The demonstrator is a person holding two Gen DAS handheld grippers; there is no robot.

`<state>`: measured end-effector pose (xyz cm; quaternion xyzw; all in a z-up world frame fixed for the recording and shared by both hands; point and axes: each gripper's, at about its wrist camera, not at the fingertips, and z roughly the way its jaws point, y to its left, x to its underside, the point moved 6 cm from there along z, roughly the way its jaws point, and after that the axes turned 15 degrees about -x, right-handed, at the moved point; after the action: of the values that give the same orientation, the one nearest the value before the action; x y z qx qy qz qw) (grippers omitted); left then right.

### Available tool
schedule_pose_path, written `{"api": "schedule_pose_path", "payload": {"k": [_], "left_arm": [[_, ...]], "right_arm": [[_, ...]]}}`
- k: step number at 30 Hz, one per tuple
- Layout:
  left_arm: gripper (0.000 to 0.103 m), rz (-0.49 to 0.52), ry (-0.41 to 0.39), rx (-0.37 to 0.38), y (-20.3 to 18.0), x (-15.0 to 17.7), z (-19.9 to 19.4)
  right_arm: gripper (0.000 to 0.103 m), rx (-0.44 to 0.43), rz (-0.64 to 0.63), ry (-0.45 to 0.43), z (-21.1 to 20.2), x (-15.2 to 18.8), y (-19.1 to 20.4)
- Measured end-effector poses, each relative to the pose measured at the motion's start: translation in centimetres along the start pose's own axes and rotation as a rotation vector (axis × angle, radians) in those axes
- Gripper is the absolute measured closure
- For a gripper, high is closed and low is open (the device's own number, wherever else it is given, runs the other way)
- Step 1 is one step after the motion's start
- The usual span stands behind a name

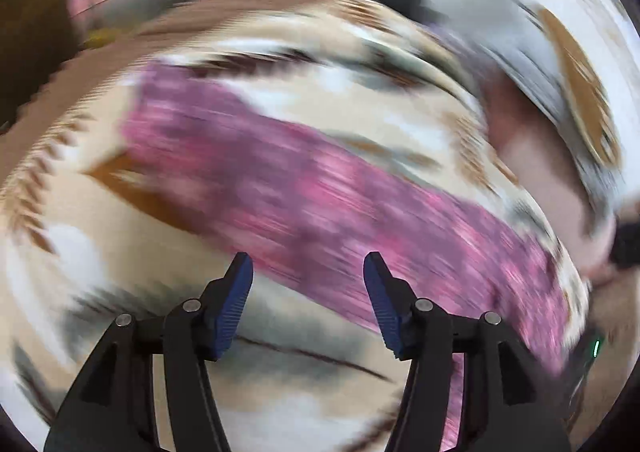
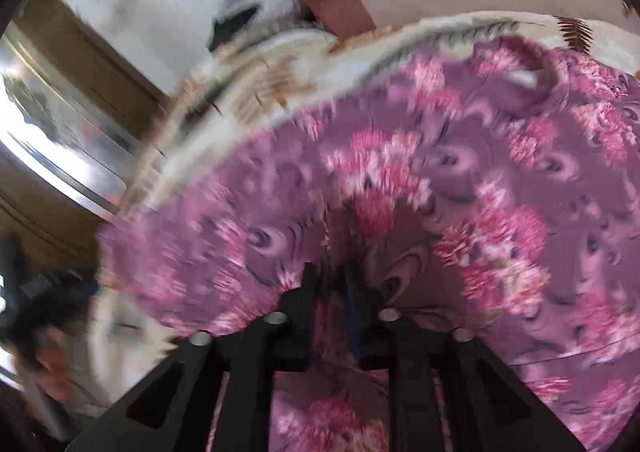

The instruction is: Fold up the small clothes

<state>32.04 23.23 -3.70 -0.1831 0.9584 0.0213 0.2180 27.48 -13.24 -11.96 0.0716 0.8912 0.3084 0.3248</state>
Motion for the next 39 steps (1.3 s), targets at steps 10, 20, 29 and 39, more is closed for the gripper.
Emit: {"api": "schedule_pose_path", "payload": {"k": [10, 20, 29, 39], "left_arm": [[0.033, -0.310, 0.116, 0.039, 6.8, -3.7, 6.8], [0.097, -0.379, 0.096, 0.128, 4.7, -4.2, 6.6], [0.098, -0.271, -0.018, 0.175, 1.2, -4.4, -0.3], [0.098, -0.108, -0.087, 0.251, -7.1, -2.0, -6.2]], "right_arm": [[0.083, 0.041, -0.092, -0.063, 0.1, 1.0, 0.5], [0.083, 0.033, -0.087, -0.066, 0.1, 0.8, 0.2], [0.084, 0.050, -0.099, -0.031, -0.6, 0.3, 0.7], [0.080, 0.198, -0.104, -0.088, -8.5, 1.1, -3.8]]}}
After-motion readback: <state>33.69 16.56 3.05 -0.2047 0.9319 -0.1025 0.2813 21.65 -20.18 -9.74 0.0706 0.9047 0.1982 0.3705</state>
